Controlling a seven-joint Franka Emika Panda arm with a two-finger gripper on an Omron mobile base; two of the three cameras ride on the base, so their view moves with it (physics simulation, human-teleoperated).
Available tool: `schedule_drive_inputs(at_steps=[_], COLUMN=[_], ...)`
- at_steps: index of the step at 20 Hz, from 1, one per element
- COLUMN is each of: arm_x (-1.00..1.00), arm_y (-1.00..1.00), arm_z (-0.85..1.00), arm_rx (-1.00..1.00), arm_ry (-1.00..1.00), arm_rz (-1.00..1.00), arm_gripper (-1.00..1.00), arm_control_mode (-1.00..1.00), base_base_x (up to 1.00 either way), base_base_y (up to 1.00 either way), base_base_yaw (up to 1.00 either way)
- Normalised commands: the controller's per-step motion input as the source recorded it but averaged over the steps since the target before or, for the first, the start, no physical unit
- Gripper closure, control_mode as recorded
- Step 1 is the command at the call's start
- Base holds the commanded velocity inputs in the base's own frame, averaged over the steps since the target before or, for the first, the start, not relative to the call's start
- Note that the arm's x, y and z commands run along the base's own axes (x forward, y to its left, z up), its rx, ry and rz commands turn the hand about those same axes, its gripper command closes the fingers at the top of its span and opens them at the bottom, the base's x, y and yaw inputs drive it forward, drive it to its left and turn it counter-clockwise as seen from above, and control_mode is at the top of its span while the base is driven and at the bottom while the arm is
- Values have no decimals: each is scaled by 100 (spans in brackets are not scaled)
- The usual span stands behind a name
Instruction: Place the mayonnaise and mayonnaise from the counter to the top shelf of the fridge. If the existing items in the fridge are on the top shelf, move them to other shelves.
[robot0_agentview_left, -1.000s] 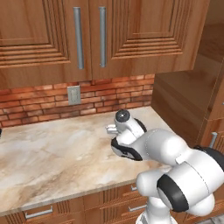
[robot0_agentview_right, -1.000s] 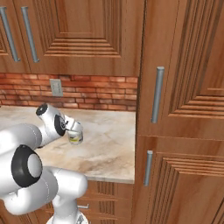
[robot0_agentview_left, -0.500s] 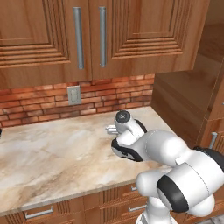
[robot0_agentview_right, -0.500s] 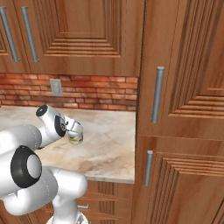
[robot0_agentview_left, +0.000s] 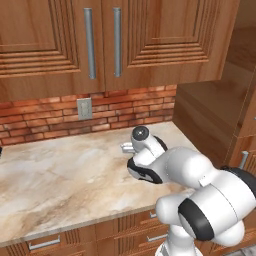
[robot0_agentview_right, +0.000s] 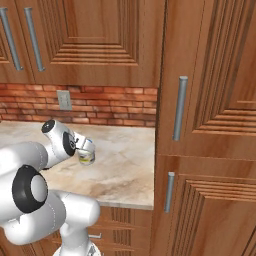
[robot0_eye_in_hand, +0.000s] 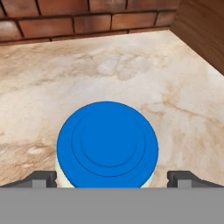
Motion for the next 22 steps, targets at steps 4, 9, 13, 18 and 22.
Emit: schedule_drive_inputs(at_steps=[4,9,13,18,22], arm_x=[8,13,10,5,0], arm_y=[0,0,0,0,0], arm_z=[0,0,0,0,0], arm_rx=[0,0,0,0,0], arm_ry=[0,0,0,0,-1], arm_rz=[0,0,0,0,0], arm_gripper=[-100,-100,-100,-100,-100], arm_control_mode=[-100,-100,-100,-100,-100], base_base_x=[0,0,0,0,0], base_base_y=[0,0,0,0,0], base_base_yaw=[0,0,0,0,0])
